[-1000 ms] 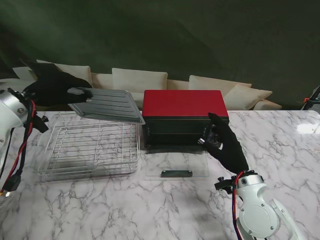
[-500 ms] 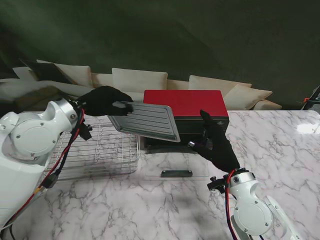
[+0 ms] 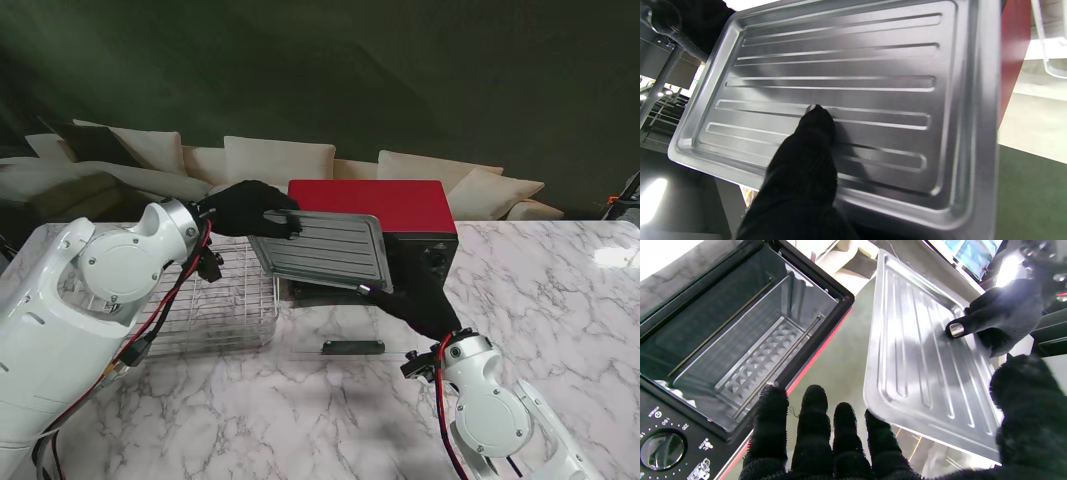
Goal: Slide the trays into the oven
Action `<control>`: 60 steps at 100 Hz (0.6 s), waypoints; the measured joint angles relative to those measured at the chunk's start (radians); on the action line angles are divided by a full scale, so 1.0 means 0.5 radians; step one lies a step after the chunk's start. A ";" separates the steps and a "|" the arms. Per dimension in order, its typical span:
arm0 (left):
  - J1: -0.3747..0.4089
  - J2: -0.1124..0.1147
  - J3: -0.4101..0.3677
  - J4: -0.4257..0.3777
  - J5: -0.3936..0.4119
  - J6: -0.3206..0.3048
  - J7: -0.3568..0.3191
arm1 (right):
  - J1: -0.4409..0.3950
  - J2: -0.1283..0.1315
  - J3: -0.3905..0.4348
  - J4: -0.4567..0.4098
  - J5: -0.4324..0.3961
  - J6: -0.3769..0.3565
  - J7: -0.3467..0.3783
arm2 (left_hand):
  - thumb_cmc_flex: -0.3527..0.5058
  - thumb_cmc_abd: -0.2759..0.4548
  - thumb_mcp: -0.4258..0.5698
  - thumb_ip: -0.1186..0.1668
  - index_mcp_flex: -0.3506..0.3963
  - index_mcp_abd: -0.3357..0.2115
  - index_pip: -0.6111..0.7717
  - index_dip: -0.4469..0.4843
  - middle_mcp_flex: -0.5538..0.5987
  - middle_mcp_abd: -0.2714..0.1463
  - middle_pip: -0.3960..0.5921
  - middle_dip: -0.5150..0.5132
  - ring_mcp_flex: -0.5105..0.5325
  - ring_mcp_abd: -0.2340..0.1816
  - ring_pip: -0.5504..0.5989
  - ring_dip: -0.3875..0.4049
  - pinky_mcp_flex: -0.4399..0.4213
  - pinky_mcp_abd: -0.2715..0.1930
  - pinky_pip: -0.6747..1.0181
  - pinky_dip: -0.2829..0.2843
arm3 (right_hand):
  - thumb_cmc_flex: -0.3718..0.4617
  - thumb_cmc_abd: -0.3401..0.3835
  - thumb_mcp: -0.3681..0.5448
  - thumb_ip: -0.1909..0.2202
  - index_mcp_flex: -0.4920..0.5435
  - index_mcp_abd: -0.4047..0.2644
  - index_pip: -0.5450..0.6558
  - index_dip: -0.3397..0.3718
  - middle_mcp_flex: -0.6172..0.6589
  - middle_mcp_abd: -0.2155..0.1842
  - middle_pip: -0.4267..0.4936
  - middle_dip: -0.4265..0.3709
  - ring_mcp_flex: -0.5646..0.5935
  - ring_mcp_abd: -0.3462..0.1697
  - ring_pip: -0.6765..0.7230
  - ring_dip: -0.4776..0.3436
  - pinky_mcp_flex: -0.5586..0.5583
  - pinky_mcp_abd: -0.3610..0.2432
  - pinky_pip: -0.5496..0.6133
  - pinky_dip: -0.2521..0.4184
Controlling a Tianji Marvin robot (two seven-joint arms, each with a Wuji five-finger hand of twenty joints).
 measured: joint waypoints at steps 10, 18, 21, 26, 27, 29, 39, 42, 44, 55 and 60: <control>-0.012 -0.004 0.021 0.015 0.000 0.009 0.006 | 0.004 0.001 -0.008 0.002 0.025 0.000 0.016 | 0.000 0.000 0.001 0.000 0.000 0.002 0.000 0.000 0.000 0.001 0.000 0.000 0.000 0.000 0.000 0.000 0.000 0.000 0.000 0.000 | 0.040 -0.051 0.016 0.000 0.000 0.012 0.094 -0.006 0.009 0.032 0.112 0.047 0.111 0.022 0.091 0.047 0.117 -0.008 0.073 0.000; -0.018 -0.006 0.034 0.020 -0.003 0.012 0.008 | 0.008 0.004 -0.015 0.004 0.028 0.000 0.029 | 0.000 0.000 0.001 0.000 0.000 0.003 0.000 0.000 0.000 0.001 0.000 0.000 0.000 0.001 0.000 0.000 0.000 0.001 0.000 0.000 | 0.111 -0.056 0.070 0.000 0.001 0.041 0.138 -0.006 0.086 0.057 0.166 0.056 0.202 0.026 0.136 0.050 0.220 -0.035 0.117 0.022; -0.019 -0.006 0.038 0.021 -0.005 0.014 0.009 | 0.010 0.005 -0.018 0.004 0.034 0.000 0.036 | 0.000 0.000 0.002 0.000 0.000 0.003 0.000 0.000 0.000 0.002 0.000 0.000 0.000 0.001 0.000 0.000 0.000 0.001 0.000 0.000 | 0.130 -0.072 0.105 0.000 0.002 0.042 0.177 -0.006 0.093 0.060 0.181 0.068 0.232 0.029 0.154 0.050 0.267 -0.050 0.134 0.029; -0.022 -0.008 0.045 0.023 -0.011 0.019 0.013 | 0.014 0.007 -0.025 0.004 0.052 -0.002 0.046 | 0.000 0.000 0.002 0.000 0.000 0.004 0.000 0.000 0.000 0.002 0.000 0.000 0.000 0.001 0.000 0.000 0.000 0.001 0.000 0.000 | 0.151 -0.074 0.138 -0.001 0.031 0.042 0.229 -0.006 0.135 0.079 0.213 0.079 0.291 0.031 0.180 0.051 0.344 -0.053 0.169 0.040; -0.022 -0.008 0.047 0.023 -0.012 0.020 0.014 | 0.015 0.007 -0.027 0.005 0.056 -0.002 0.047 | 0.000 0.000 0.004 0.000 0.000 0.004 0.000 0.000 0.000 0.002 0.000 0.000 0.000 0.001 0.000 0.000 0.000 0.001 0.000 0.000 | 0.155 -0.074 0.152 -0.001 0.032 0.042 0.229 -0.006 0.135 0.080 0.220 0.087 0.291 0.031 0.184 0.064 0.357 -0.054 0.179 0.047; -0.023 -0.008 0.050 0.024 -0.016 0.021 0.016 | 0.017 0.007 -0.031 0.006 0.065 -0.002 0.049 | 0.000 0.000 0.013 0.000 0.000 0.008 0.000 0.000 0.000 0.002 0.000 0.000 0.000 0.001 0.000 0.000 0.000 0.001 0.000 0.000 | 0.155 -0.074 0.170 -0.006 0.052 0.043 0.267 -0.006 0.136 0.082 0.230 0.095 0.302 0.041 0.197 0.071 0.388 -0.054 0.195 0.052; -0.033 -0.011 0.072 0.035 -0.029 0.029 0.024 | 0.030 0.008 -0.051 0.014 0.111 -0.002 0.052 | 0.000 0.000 0.017 0.000 0.000 0.017 0.000 0.000 0.000 0.003 0.000 0.000 0.000 0.001 0.000 0.000 0.000 0.001 0.000 0.000 | 0.163 -0.074 0.285 -0.024 0.060 0.043 0.331 -0.010 0.190 0.085 0.281 0.114 0.361 0.055 0.249 0.092 0.495 -0.057 0.255 0.072; -0.037 -0.012 0.080 0.038 -0.033 0.033 0.026 | 0.034 0.007 -0.056 0.017 0.121 -0.002 0.052 | 0.000 0.000 0.018 0.000 0.000 0.018 0.000 0.000 0.000 0.003 0.000 0.000 0.000 0.001 0.000 0.000 0.000 0.001 0.000 0.000 | 0.164 -0.073 0.312 -0.024 0.081 0.043 0.371 -0.010 0.213 0.087 0.294 0.124 0.384 0.056 0.258 0.093 0.513 -0.057 0.263 0.075; -0.040 -0.012 0.085 0.040 -0.035 0.036 0.026 | 0.036 0.007 -0.058 0.018 0.126 -0.001 0.052 | 0.000 0.000 0.018 0.000 0.000 0.018 0.000 0.000 0.000 0.003 0.000 0.000 0.000 0.001 0.000 0.000 0.000 0.001 0.000 0.000 | 0.165 -0.072 0.332 -0.024 0.081 0.044 0.361 -0.010 0.213 0.089 0.302 0.124 0.384 0.057 0.262 0.093 0.524 -0.058 0.271 0.076; -0.057 -0.014 0.112 0.053 -0.045 0.048 0.027 | 0.049 0.005 -0.072 0.032 0.134 0.005 0.050 | 0.000 0.000 0.023 0.000 0.000 0.028 0.000 0.000 0.000 0.004 -0.001 -0.015 0.000 0.002 0.000 0.000 0.000 0.002 0.001 0.000 | 0.273 -0.011 0.380 -0.046 0.127 0.044 0.441 -0.011 0.288 0.108 0.363 0.149 0.430 0.065 0.309 0.125 0.555 -0.063 0.284 0.078; -0.065 -0.014 0.123 0.058 -0.049 0.053 0.027 | 0.054 0.005 -0.076 0.038 0.136 0.010 0.050 | 0.000 0.000 0.024 0.000 0.000 0.032 0.000 0.001 0.000 0.005 -0.001 -0.015 0.000 0.003 0.000 0.000 0.000 0.002 0.001 0.000 | 0.330 0.015 0.397 -0.046 0.161 0.045 0.478 -0.011 0.322 0.108 0.381 0.156 0.467 0.069 0.337 0.143 0.594 -0.071 0.298 0.078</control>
